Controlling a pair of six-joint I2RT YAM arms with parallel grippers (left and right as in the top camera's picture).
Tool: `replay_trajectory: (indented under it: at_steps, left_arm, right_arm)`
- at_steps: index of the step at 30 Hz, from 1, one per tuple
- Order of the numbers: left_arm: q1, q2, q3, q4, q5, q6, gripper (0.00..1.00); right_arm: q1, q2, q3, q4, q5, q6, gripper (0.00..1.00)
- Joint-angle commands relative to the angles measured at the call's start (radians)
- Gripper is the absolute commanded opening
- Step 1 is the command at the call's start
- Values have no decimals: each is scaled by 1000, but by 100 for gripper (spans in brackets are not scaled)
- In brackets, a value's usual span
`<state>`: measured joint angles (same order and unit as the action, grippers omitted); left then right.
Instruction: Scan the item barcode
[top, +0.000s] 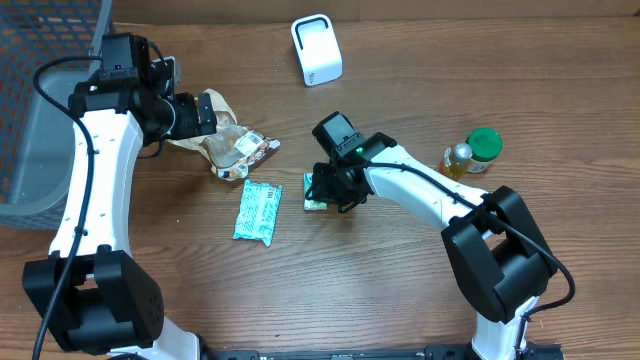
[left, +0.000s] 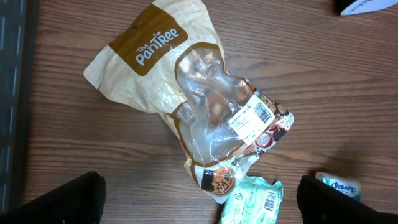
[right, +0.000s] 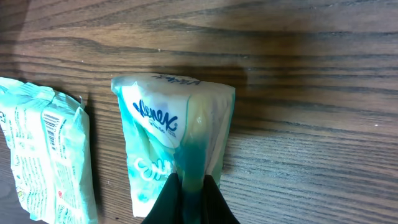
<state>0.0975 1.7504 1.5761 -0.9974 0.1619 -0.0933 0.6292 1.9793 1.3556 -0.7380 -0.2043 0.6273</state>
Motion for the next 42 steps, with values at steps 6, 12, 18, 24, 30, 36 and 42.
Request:
replay_trajectory:
  at_steps: [6,12,18,24,30,36,42]
  left_arm:
    - [-6,-4,2,3,11,30,99]
    - [-6,-4,2,3,11,30,99]
    - [-6,-4,2,3,11,30,100]
    - [-6,-4,2,3,11,30,100]
    - [-6,-4,2,3,11,30,100]
    - [-6,-4,2,4,11,30,99]
    - [-6,-4,2,3,11,30,100]
  right_arm:
    - [3,-37,3,16,8,-6,4]
    - [0,-40,10,21,8,-6,3]
    - [-36,-71,39,-43,8,-7,4]
    - [-81,-144,98,-122,-15,-101,4]
    - [-107,-150,346,-360,26,-147,4]
    - [-119,-150,631,-513,150,-192,4]
    - [-118,-132,661,-377,276,-249,4]
